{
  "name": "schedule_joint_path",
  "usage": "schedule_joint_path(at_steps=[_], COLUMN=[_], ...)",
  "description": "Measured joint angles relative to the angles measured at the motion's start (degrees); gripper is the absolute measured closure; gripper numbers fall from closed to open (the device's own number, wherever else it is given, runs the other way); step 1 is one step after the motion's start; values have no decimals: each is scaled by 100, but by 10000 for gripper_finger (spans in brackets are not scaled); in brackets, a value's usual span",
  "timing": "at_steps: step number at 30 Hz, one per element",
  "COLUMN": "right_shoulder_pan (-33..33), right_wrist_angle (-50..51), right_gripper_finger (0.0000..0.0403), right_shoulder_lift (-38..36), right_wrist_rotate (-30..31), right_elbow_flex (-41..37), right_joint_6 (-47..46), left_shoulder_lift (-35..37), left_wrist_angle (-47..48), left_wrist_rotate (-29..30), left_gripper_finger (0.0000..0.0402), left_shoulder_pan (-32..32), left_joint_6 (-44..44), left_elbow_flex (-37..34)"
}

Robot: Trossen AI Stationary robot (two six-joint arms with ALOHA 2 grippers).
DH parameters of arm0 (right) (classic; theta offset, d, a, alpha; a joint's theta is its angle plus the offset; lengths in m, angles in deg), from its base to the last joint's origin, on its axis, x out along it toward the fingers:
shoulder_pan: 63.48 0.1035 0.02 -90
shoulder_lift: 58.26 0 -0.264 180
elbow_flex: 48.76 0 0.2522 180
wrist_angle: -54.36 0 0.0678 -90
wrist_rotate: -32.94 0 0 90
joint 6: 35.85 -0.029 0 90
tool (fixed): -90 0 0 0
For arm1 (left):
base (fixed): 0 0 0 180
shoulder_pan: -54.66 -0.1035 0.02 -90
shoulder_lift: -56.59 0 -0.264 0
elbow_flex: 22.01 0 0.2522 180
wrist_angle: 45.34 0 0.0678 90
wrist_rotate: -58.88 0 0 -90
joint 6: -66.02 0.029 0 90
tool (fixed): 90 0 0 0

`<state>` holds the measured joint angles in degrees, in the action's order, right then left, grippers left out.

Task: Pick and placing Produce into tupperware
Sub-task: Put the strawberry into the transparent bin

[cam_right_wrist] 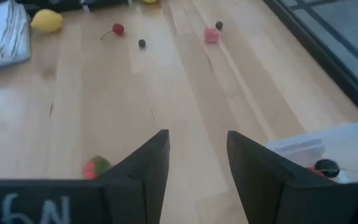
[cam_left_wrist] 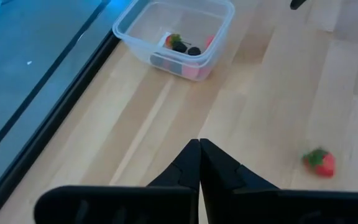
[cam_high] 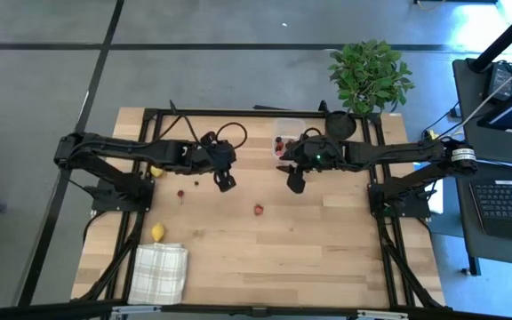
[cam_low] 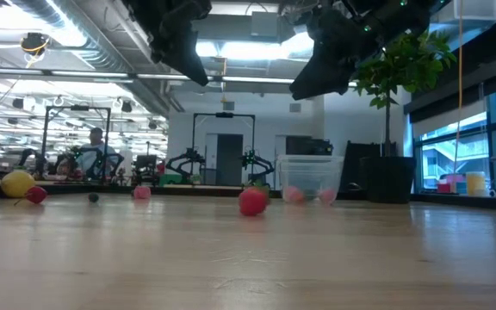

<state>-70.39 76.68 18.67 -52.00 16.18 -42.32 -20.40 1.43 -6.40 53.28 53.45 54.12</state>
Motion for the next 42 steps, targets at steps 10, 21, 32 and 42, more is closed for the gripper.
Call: schedule_joint_path(at_steps=[10,21,32,42], right_shoulder_pan=[0,24,109,238], right_wrist_angle=[-41,-141,-173,-355], right_gripper_finger=[239,239,239,239], right_shoulder_lift=[0,2,2,4], right_wrist_rotate=[-4,-57,-772,-774], right_elbow_flex=[-2,-4,-6,-6], right_joint_6=[399,378,377,385], left_shoulder_lift=[0,56,797,1156], left_wrist_angle=[-33,-51,-392,-813], left_wrist_rotate=[117,68,-132,-571], left_gripper_finger=[401,401,401,400], left_shoulder_pan=[4,2,106,27], left_joint_6=[366,584,1183,1576], left_elbow_flex=[0,-5,-157,-424])
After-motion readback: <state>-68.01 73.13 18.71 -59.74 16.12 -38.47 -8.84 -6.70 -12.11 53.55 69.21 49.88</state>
